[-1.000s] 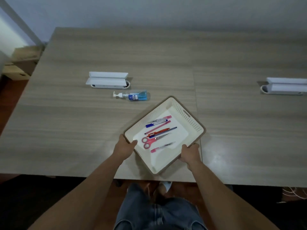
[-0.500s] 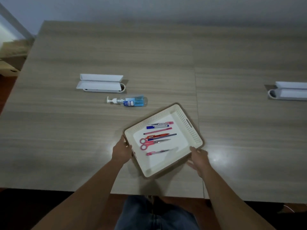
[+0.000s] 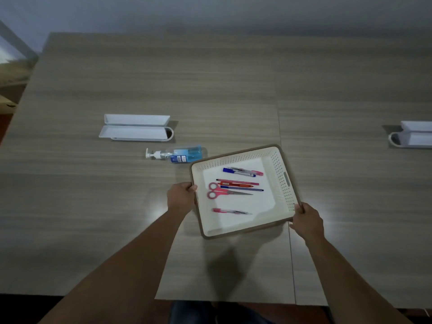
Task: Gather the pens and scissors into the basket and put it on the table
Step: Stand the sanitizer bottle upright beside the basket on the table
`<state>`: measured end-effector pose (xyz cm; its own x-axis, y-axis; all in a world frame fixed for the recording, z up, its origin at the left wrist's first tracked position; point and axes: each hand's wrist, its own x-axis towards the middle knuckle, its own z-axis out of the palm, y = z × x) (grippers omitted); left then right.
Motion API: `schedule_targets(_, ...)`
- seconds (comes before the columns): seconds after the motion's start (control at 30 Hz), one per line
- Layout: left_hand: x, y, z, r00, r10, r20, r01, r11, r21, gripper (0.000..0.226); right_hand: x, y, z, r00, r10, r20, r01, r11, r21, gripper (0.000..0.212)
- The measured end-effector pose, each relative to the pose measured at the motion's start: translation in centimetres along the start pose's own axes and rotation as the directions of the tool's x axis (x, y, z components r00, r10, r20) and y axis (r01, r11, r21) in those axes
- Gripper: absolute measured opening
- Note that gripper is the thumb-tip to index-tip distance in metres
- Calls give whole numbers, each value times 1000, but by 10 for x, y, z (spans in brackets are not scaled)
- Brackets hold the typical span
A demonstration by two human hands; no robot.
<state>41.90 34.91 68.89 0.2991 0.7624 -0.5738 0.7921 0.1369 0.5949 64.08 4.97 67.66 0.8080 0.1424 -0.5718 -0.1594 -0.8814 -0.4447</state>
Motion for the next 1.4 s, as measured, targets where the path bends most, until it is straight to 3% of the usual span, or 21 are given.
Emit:
schedule_targets(0.27, 39, 38, 11, 997, 60, 38, -64, 993, 98, 48, 20, -14, -5, 997, 35, -75, -38, 998, -41, 40)
schedule_targets(0.8, 77, 75, 19, 991, 103, 89, -112, 988, 105, 55, 44, -35, -7, 987, 35, -156, -43, 998, -50, 43)
schedule_targets(0.87, 76, 70, 17, 994, 65, 90, -67, 998, 18, 55, 42, -35, -8, 988, 25, -154, -31, 999, -39, 43)
schedule_targets(0.97, 78, 54, 10, 987, -90, 134, 133, 924, -360, 48, 34, -46, -9, 977, 13, -214, -36, 994, -105, 52)
schedule_targets(1.03, 84, 36, -3, 970, -200, 136, 240, 852, -465, 51, 24, -66, -5, 942, -76, -328, 33, 991, -133, 63)
schedule_targets(1.13, 100, 6, -29, 935, -330, 128, 343, 756, -558, 57, 7, -115, 17, 821, -462, -335, 411, 886, -212, 52)
schedule_targets(1.27, 117, -11, -54, 900, -424, 103, 386, 663, -641, 53, -22, -192, 81, 658, -753, -16, 742, 652, -156, 45)
schedule_targets(1.4, 132, -15, -60, 900, -407, 155, 364, 507, -781, 50, -41, -247, 168, 490, -834, 254, 872, 463, -160, 54)
